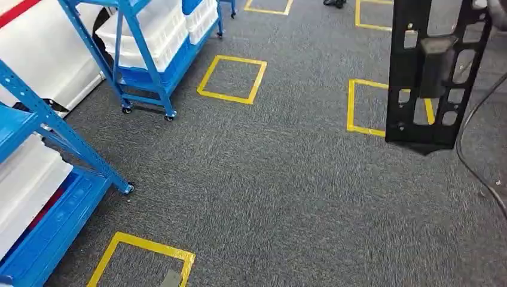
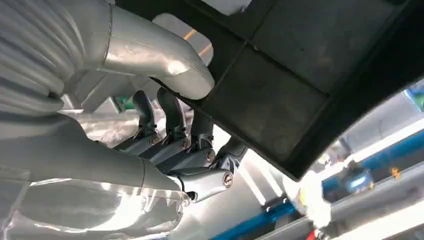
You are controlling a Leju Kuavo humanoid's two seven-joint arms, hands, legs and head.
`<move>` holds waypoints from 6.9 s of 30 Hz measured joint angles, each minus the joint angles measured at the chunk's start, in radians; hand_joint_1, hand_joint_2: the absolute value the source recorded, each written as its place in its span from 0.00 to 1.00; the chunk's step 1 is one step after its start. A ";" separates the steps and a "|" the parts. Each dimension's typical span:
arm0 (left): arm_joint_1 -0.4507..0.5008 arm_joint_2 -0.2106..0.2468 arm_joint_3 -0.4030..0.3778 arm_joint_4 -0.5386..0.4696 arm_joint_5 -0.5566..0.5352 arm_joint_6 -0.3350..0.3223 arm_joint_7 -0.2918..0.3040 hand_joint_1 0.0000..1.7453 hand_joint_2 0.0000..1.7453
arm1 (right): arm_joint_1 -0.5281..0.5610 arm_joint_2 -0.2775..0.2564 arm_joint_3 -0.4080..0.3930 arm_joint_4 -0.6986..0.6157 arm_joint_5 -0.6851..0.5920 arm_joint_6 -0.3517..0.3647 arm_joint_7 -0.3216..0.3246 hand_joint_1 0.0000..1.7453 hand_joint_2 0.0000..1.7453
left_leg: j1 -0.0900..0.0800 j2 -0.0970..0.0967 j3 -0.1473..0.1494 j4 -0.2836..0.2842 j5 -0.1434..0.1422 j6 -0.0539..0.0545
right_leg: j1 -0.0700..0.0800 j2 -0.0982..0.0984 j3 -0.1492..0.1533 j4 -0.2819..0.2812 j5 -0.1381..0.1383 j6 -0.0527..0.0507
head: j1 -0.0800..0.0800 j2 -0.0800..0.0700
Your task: Take the parts from the cabinet and place them on the table.
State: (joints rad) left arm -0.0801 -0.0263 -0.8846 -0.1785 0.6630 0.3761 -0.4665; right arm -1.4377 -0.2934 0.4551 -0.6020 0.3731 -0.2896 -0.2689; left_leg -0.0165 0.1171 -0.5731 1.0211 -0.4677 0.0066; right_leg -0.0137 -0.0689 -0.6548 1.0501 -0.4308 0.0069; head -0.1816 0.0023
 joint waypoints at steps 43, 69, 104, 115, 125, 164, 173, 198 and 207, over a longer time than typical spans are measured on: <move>-0.014 -0.002 -0.025 0.000 -0.019 -0.034 0.027 0.00 1.00 | 0.114 -0.059 0.016 -0.090 0.003 -0.045 0.017 1.00 1.00 | 0.017 -0.165 -0.033 0.052 0.019 0.005 | 0.002 0.172 0.009 -0.014 0.011 -0.026 | -0.001 0.000; -0.014 -0.008 -0.043 0.001 -0.018 -0.042 0.027 0.00 1.00 | 0.096 -0.089 0.014 -0.109 0.022 -0.007 0.043 1.00 1.00 | 0.028 -0.107 -0.135 0.316 -0.160 -0.030 | -0.008 0.101 0.005 -0.018 0.012 -0.017 | 0.000 0.000; -0.002 -0.015 -0.047 0.002 -0.013 -0.055 0.027 0.00 1.00 | 0.081 -0.063 0.010 -0.067 0.034 -0.023 0.029 1.00 1.00 | 0.017 -0.156 -0.033 0.060 0.004 0.020 | 0.009 0.171 0.007 -0.021 0.020 -0.019 | 0.000 0.000; 0.000 -0.012 -0.047 0.005 -0.014 -0.055 0.026 0.00 1.00 | 0.071 -0.072 0.005 -0.048 0.032 -0.022 0.027 1.00 1.00 | 0.020 -0.082 0.017 -0.052 0.031 0.037 | -0.013 0.074 -0.138 0.244 -0.095 0.037 | 0.000 0.000; -0.006 -0.015 -0.048 0.005 -0.016 -0.061 0.026 0.00 1.00 | 0.069 -0.081 0.003 -0.043 0.032 -0.024 0.017 1.00 1.00 | 0.017 0.013 0.019 -0.011 -0.015 -0.016 | -0.016 0.047 0.010 -0.030 0.024 0.005 | 0.000 0.000; -0.015 -0.018 -0.034 0.006 0.049 -0.064 0.015 0.00 1.00 | 0.105 -0.118 -0.017 -0.029 0.042 -0.031 -0.006 1.00 1.00 | 0.018 -0.092 -0.016 -0.010 0.022 0.002 | -0.015 0.076 0.008 -0.017 0.012 0.010 | 0.000 0.000; -0.016 -0.017 -0.014 0.006 0.061 -0.084 0.067 0.00 1.00 | 0.104 -0.100 -0.017 -0.018 0.039 -0.038 -0.009 1.00 1.00 | 0.017 -0.092 -0.018 -0.009 0.023 -0.005 | -0.014 0.074 0.008 -0.016 0.013 0.011 | 0.000 0.000; -0.017 -0.010 -0.016 0.008 0.053 -0.069 0.133 0.00 1.00 | 0.064 -0.095 -0.014 0.008 0.052 -0.041 0.011 1.00 1.00 | 0.077 -0.081 0.076 -0.027 -0.062 -0.070 | -0.051 0.060 -0.039 0.006 0.024 0.063 | 0.003 0.000; -0.020 -0.011 -0.018 0.008 0.053 -0.066 0.135 0.00 1.00 | 0.027 -0.087 0.000 0.018 0.111 -0.005 0.081 1.00 1.00 | 0.042 -0.100 -0.183 0.319 -0.158 -0.028 | -0.009 0.097 0.105 -0.027 -0.072 -0.007 | 0.000 0.000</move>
State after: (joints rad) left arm -0.1000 -0.0370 -0.9026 -0.1701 0.7156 0.3105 -0.3319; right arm -1.4103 -0.3799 0.4547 -0.5836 0.4845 -0.2949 -0.1877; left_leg 0.0253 0.0171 -0.7565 1.3399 -0.6256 -0.0209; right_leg -0.0228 0.0286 -0.5493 1.0228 -0.5024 0.0001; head -0.1812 0.0019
